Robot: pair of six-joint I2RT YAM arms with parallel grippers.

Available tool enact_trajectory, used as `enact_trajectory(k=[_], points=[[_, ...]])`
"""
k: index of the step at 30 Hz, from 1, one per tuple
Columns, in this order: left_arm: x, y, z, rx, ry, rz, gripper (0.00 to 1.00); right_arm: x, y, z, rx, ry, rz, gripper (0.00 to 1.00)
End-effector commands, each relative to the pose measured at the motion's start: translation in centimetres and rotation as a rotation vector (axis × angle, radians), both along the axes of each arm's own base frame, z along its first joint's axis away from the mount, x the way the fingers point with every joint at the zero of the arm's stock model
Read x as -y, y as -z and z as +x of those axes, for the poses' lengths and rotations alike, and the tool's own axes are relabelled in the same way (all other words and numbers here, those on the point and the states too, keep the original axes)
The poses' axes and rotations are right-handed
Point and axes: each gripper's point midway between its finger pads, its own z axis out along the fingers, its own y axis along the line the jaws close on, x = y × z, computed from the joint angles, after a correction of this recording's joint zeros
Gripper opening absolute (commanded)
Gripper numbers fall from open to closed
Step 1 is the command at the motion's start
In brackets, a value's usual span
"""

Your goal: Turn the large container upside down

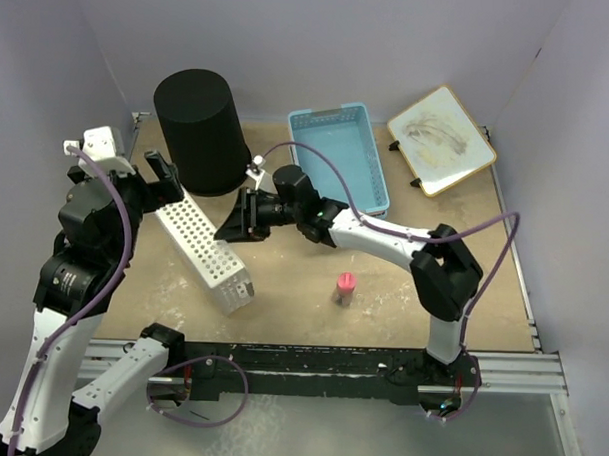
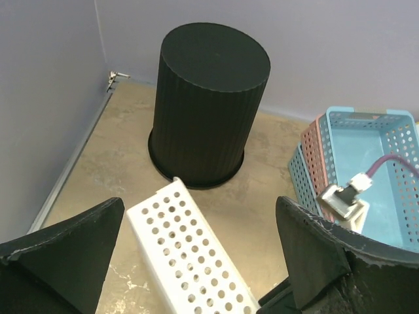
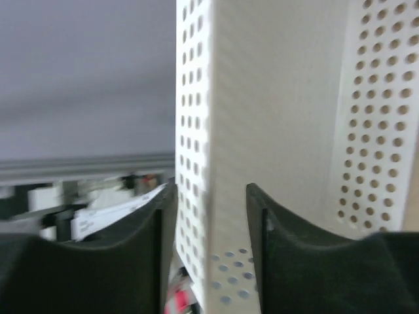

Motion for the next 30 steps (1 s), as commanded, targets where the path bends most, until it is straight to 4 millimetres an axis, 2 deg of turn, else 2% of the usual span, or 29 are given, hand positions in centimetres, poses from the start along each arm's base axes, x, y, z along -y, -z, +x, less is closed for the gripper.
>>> enact_trajectory(k=[1, 3, 6, 9, 13, 15, 19, 22, 25, 28, 30], points=[[0.9, 0.6, 0.8, -0.047, 0.030, -0.010, 0.96, 5.5, 5.6, 2.9, 0.210, 0.101, -0.411, 0.55], [1.2, 1.8, 1.4, -0.104, 0.033, -0.001, 0.96, 6.7, 6.6, 3.6, 0.248, 0.118, -0.501, 0.65], [1.6, 3.0, 1.9, -0.154, 0.040, 0.001, 0.96, 7.9, 7.6, 4.2, 0.276, 0.131, -0.580, 0.66], [1.8, 3.2, 1.9, -0.152, 0.049, 0.002, 0.96, 8.1, 7.5, 4.1, 0.297, 0.117, -0.588, 0.66], [0.3, 3.6, 1.3, -0.184, -0.030, 0.015, 0.96, 8.5, 5.4, 4.1, 0.351, 0.126, -0.555, 0.68], [-0.8, 4.3, 0.5, -0.244, -0.093, 0.025, 0.96, 9.0, 4.0, 4.4, 0.390, 0.158, -0.545, 0.69], [-1.7, 6.1, -1.8, -0.361, -0.163, -0.023, 0.96, 9.7, 0.3, 5.0, 0.496, 0.212, -0.489, 0.76], [-2.5, 7.7, -4.4, -0.419, -0.231, -0.085, 0.96, 9.0, -2.2, 4.0, 0.531, 0.200, -0.371, 0.83], [-1.6, 10.7, -6.4, -0.514, -0.199, -0.139, 0.96, 7.5, -4.1, 2.6, 0.558, 0.147, -0.268, 0.87], [-0.7, 13.7, -8.0, -0.580, -0.162, -0.196, 0.96, 5.7, -4.7, 1.4, 0.584, 0.071, -0.238, 0.90], [-0.4, 14.3, -8.5, -0.566, -0.154, -0.235, 0.96, 4.4, -4.2, 1.1, 0.592, 0.034, -0.258, 0.91]])
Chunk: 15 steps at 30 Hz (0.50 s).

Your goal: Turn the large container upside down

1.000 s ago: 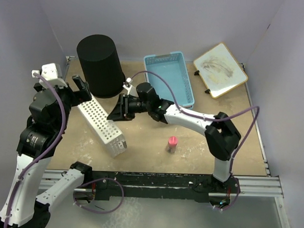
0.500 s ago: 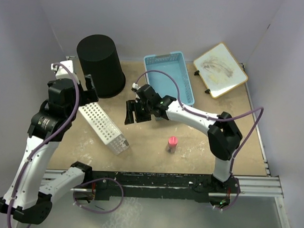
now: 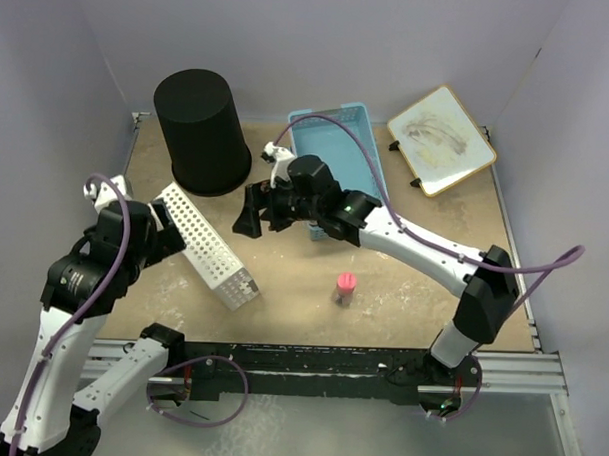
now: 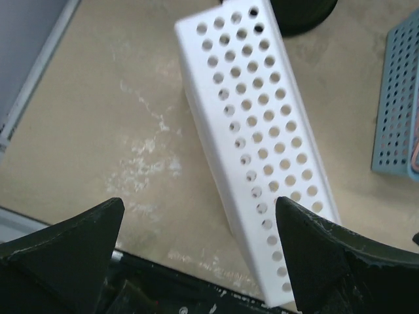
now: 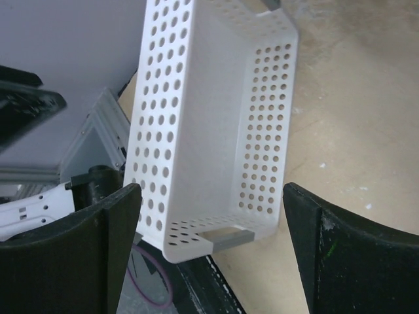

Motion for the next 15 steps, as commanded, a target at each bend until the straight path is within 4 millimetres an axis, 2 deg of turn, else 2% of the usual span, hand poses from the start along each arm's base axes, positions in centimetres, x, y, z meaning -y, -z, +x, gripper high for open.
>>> enact_trajectory(k=[1, 5, 8, 13, 15], points=[[1.0, 2.7, -2.2, -0.046, -0.019, -0.124, 0.96, -3.8, -0.1, -1.6, 0.035, -0.140, -0.005, 0.91], [2.4, 4.6, -1.6, -0.045, 0.006, -0.190, 0.96, -5.2, 1.9, -1.5, 0.007, -0.168, -0.077, 0.91], [4.3, 5.8, -0.6, -0.030, 0.044, -0.274, 0.96, -5.1, 3.5, -0.7, 0.005, -0.145, -0.159, 0.90], [7.2, 6.0, 1.7, 0.036, 0.117, -0.399, 0.96, -2.6, 5.8, 0.8, -0.017, -0.009, -0.247, 0.72], [8.2, 5.8, 2.6, 0.065, 0.144, -0.440, 0.96, -2.2, 6.2, 1.0, -0.040, 0.015, -0.239, 0.59]])
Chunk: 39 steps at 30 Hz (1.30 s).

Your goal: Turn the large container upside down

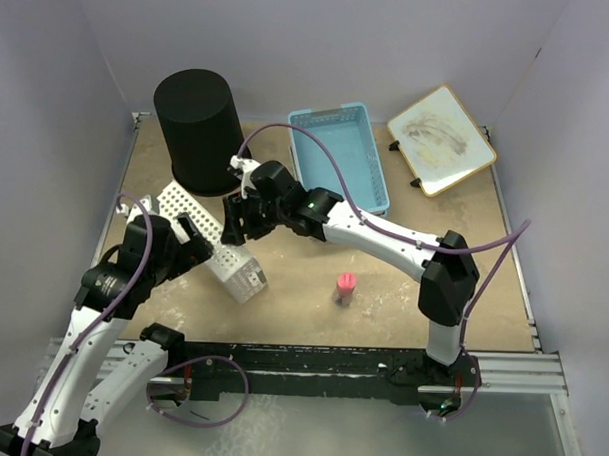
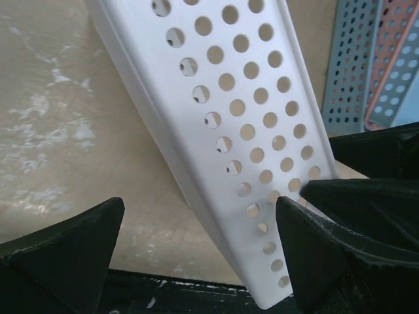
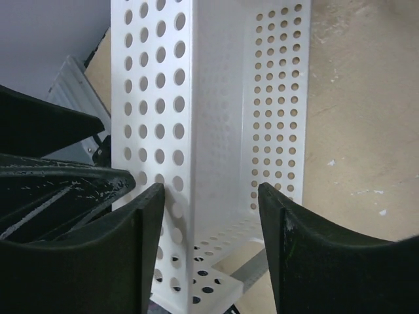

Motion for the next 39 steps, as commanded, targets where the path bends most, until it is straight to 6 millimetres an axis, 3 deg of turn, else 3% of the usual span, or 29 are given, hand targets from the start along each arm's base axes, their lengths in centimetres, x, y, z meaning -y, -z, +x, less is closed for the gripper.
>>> enact_trajectory(k=[1, 6, 9, 14, 19, 22, 27, 32, 35, 39], points=[[3.8, -2.9, 3.6, 0.176, 0.060, -0.194, 0.96, 2.9, 1.3, 1.5, -0.006, 0.116, -0.063, 0.53], [5.0, -4.7, 5.2, 0.257, 0.090, -0.247, 0.96, 2.4, 1.6, 0.2, -0.160, 0.074, 0.102, 0.13], [4.7, -5.4, 5.5, 0.260, 0.100, -0.206, 0.96, 2.5, 1.2, -0.1, -0.277, 0.056, 0.249, 0.00], [3.7, -6.6, 5.8, 0.264, 0.094, -0.131, 0.96, 2.3, 0.7, -0.7, -0.447, 0.024, 0.436, 0.00], [2.7, -8.0, 5.8, 0.263, 0.068, -0.080, 0.96, 0.3, -0.7, -0.9, -0.563, -0.015, 0.602, 0.00], [1.6, -9.9, 5.6, 0.286, 0.043, -0.037, 0.96, -1.4, -2.8, -1.8, -0.627, -0.082, 0.705, 0.00], [0.1, -13.3, 5.4, 0.321, 0.012, 0.032, 0.96, -4.7, -4.0, -2.9, -0.688, -0.150, 0.742, 0.00], [-1.5, -16.5, 4.9, 0.368, -0.029, 0.089, 0.96, -6.9, -5.9, -2.8, -0.754, -0.201, 0.827, 0.00], [-2.0, -17.0, 4.6, 0.371, -0.044, 0.110, 0.96, -7.5, -4.0, -2.2, -0.780, -0.138, 0.743, 0.00], [-2.2, -16.1, 4.5, 0.341, -0.054, 0.114, 0.96, -6.9, 2.0, -0.3, -0.677, 0.036, 0.478, 0.00]])
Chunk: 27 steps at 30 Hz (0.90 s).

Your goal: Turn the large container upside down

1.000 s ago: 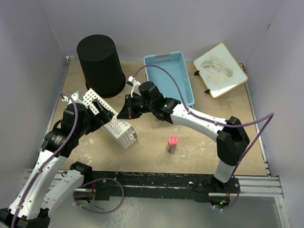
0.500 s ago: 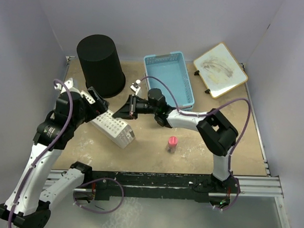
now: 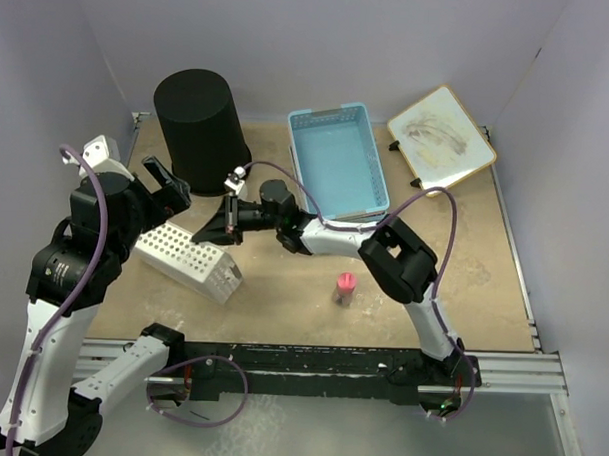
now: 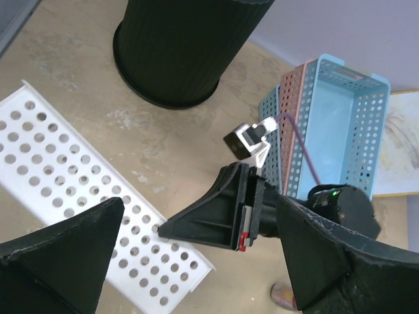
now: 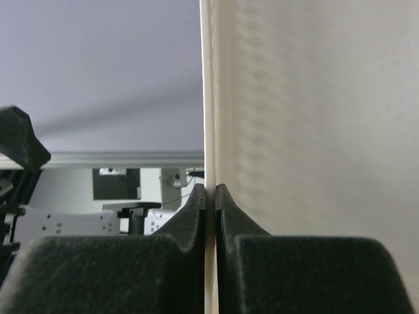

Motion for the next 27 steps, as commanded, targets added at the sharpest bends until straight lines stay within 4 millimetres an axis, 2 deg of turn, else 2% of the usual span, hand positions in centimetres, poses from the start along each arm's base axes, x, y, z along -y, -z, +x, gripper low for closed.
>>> enact_trajectory(k=[1, 4, 7, 9, 12, 15, 20, 23, 27], points=[[-1.0, 0.6, -0.3, -0.026, -0.037, 0.041, 0.96, 1.4, 4.7, 2.6, 0.118, 0.113, -0.316, 0.00], [-0.9, 1.2, -0.3, -0.041, -0.033, 0.042, 0.96, 3.8, 8.6, 5.1, 0.133, 0.230, -0.511, 0.00], [-0.5, 1.7, -0.1, -0.055, -0.014, 0.042, 0.96, 6.0, 10.7, 7.0, 0.111, 0.289, -0.597, 0.00], [-0.3, 2.1, 0.1, -0.067, -0.004, 0.044, 0.96, 7.3, 11.4, 8.1, 0.121, 0.326, -0.638, 0.01], [-0.1, 2.4, 0.2, -0.075, 0.006, 0.049, 0.96, 8.7, 11.9, 9.2, 0.157, 0.359, -0.698, 0.17], [0.0, 2.7, 0.4, -0.079, 0.015, 0.053, 0.96, 9.5, 11.7, 9.9, 0.205, 0.378, -0.731, 0.28], [0.9, 4.0, 0.8, -0.101, 0.051, 0.045, 0.97, 9.8, 10.7, 10.4, 0.291, 0.382, -0.743, 0.36], [0.4, 6.0, 0.9, -0.147, 0.042, 0.094, 0.99, 10.1, 9.0, 10.6, 0.357, 0.381, -0.734, 0.43], [-0.4, 9.1, 1.0, -0.216, 0.019, 0.151, 0.99, 12.1, 5.0, 11.3, 0.505, 0.435, -0.762, 0.57]])
